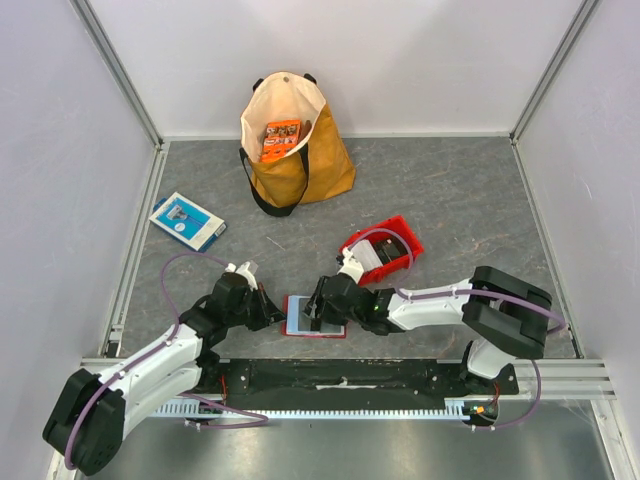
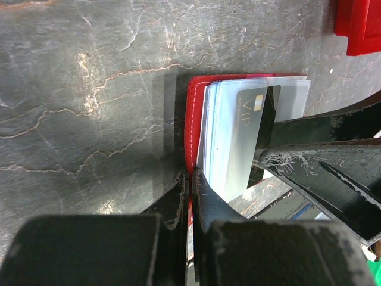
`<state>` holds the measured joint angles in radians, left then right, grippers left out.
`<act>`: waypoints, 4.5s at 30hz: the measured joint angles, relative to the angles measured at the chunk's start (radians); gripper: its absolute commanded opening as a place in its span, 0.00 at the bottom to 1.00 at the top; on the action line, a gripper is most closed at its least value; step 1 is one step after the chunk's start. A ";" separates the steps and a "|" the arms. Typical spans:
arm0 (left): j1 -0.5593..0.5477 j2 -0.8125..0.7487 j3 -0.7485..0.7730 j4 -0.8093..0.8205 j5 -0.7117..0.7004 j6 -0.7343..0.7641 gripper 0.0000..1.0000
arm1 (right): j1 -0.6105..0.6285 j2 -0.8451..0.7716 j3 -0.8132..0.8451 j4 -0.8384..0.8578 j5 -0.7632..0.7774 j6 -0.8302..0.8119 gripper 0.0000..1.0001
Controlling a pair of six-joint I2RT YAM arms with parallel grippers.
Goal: Put the credit cards into the card holder
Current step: Insert the credit card into the card holder, then pick up the credit card from the storage box.
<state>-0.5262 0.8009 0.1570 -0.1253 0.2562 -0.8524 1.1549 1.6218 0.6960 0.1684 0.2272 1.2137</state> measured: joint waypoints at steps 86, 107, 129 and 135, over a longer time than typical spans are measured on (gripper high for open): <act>0.000 -0.070 0.043 -0.063 -0.011 0.000 0.02 | -0.676 -0.040 0.235 -0.390 -0.397 -0.755 0.88; 0.000 -0.055 0.046 -0.060 -0.010 0.000 0.02 | -0.729 -0.007 0.235 -0.344 -0.582 -0.754 0.72; 0.000 -0.039 0.046 -0.051 -0.010 0.000 0.02 | -0.773 -0.007 0.231 -0.342 -0.598 -0.743 0.19; 0.000 -0.030 0.046 -0.043 -0.010 0.000 0.02 | -0.795 -0.009 0.227 -0.341 -0.599 -0.744 0.17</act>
<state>-0.5259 0.7708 0.2028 -0.1684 0.2462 -0.8528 0.3595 1.6131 0.9234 -0.1726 -0.3721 0.4698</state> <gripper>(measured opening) 0.032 0.177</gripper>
